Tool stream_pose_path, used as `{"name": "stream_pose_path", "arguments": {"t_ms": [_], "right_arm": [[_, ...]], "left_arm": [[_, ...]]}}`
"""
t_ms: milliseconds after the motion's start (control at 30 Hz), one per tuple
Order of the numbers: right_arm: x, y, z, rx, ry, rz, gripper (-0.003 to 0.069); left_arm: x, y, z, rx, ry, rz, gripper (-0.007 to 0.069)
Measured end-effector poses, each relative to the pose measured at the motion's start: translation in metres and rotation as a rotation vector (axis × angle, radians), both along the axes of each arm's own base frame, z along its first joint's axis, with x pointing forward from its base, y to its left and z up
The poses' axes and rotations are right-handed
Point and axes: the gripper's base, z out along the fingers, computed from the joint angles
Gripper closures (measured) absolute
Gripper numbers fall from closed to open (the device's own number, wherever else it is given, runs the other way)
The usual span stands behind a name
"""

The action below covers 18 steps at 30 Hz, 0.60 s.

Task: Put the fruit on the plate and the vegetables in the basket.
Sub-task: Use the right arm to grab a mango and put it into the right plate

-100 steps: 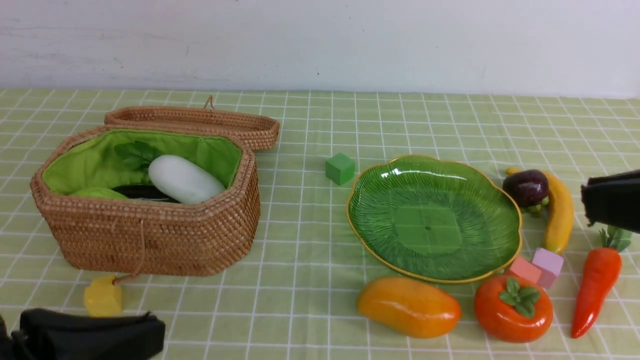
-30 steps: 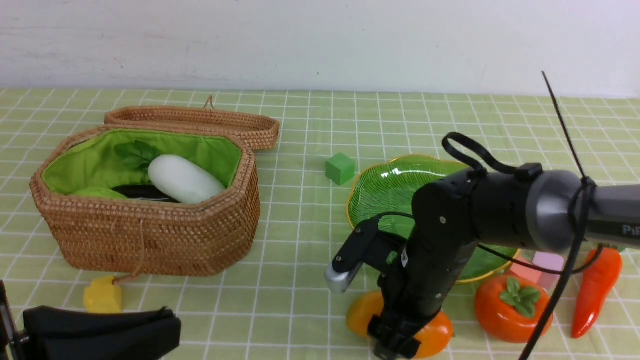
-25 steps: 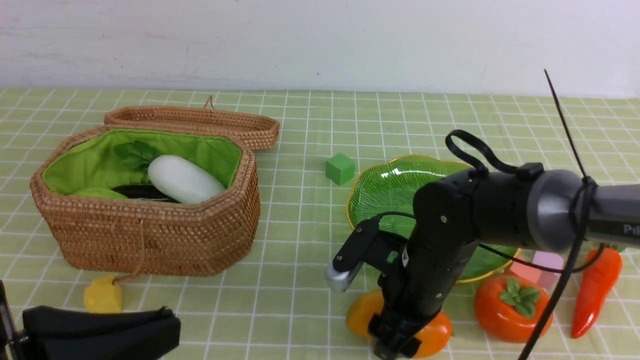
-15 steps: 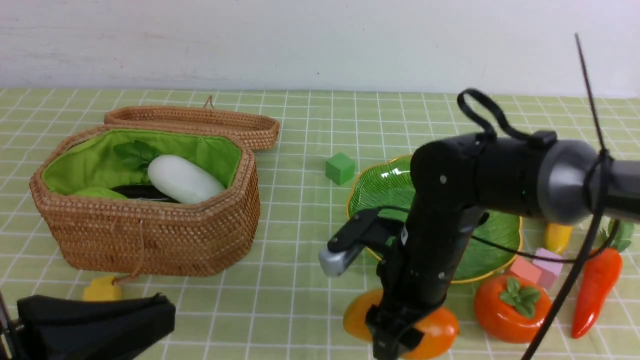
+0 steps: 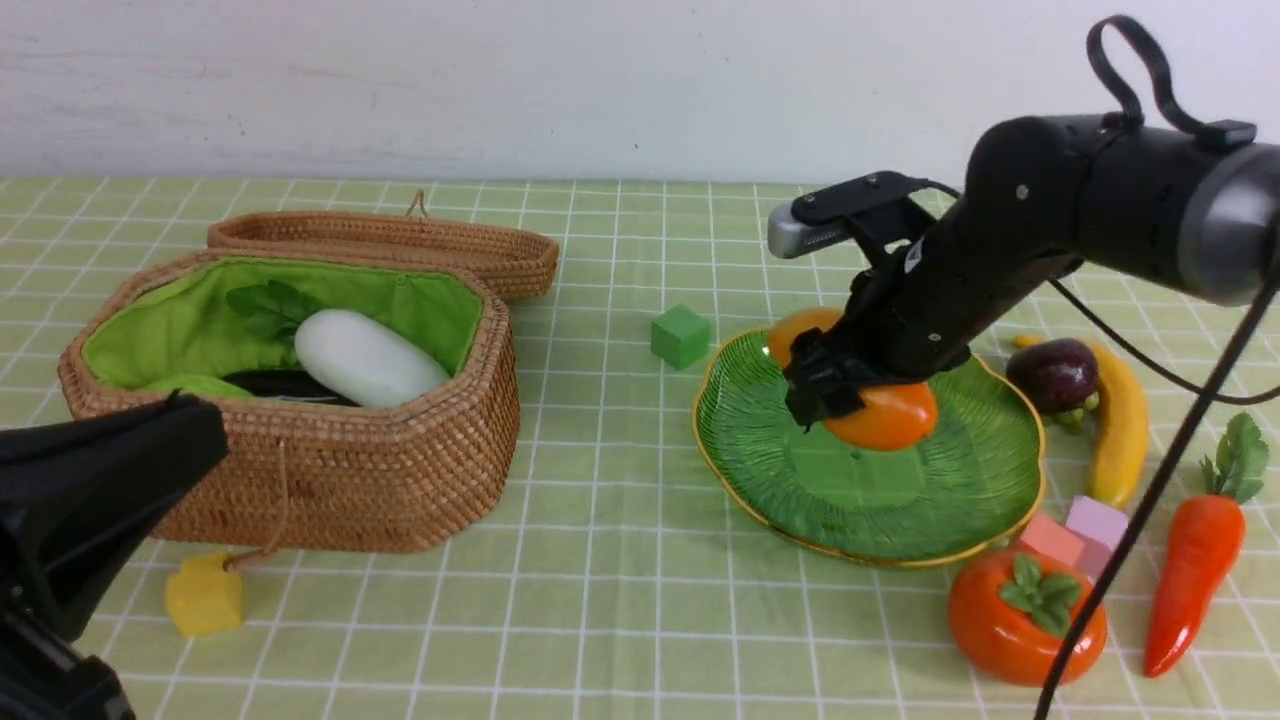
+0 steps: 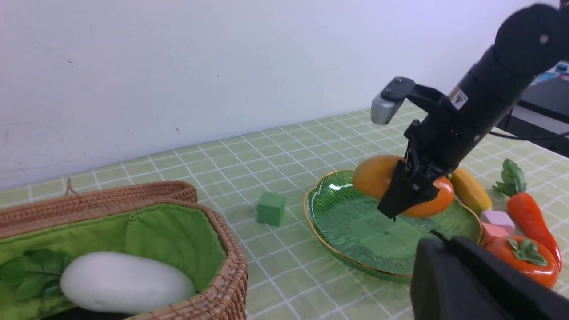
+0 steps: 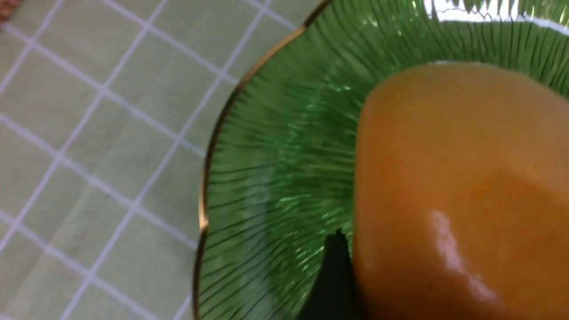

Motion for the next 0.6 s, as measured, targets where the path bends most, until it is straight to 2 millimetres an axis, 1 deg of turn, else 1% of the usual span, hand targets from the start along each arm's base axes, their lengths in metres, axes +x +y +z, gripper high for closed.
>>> {"name": "stream_pose_path", "arguments": {"t_ms": [100,167,233,300,367,433,500,567,600], "right_arm": [[0.007,0.002,-0.016,0.001,0.003,-0.004,0.0096],[0.009,0.003,-0.021,0.012,0.002,-0.012,0.0096],[0.01,0.004,-0.022,0.028,0.001,-0.02,0.0063],[0.01,0.005,-0.019,0.038,-0.002,-0.023,0.0006],[0.01,0.005,-0.016,0.043,-0.001,-0.023,-0.0012],[0.006,0.005,-0.003,0.047,0.018,-0.017,-0.0017],[0.001,0.004,0.015,0.049,0.04,-0.013,-0.0001],[-0.008,0.001,0.037,0.04,0.074,-0.01,0.0039],[-0.016,-0.002,0.051,0.03,0.103,-0.013,0.0076]], "left_arm": [[0.0,0.0,0.0,-0.004,0.001,0.0,0.0638],[0.0,0.0,0.0,-0.003,0.003,-0.004,0.0638],[-0.001,-0.001,-0.001,-0.001,0.009,-0.017,0.0638],[-0.002,-0.003,-0.002,0.003,0.019,-0.039,0.0638],[-0.003,-0.004,-0.002,0.006,0.026,-0.051,0.0638],[-0.004,-0.006,-0.004,0.01,0.04,-0.08,0.0638],[-0.005,-0.007,-0.004,0.013,0.047,-0.096,0.0637],[-0.005,-0.008,-0.005,0.014,0.051,-0.103,0.0637],[-0.006,-0.008,-0.005,0.015,0.053,-0.107,0.0637]]}}
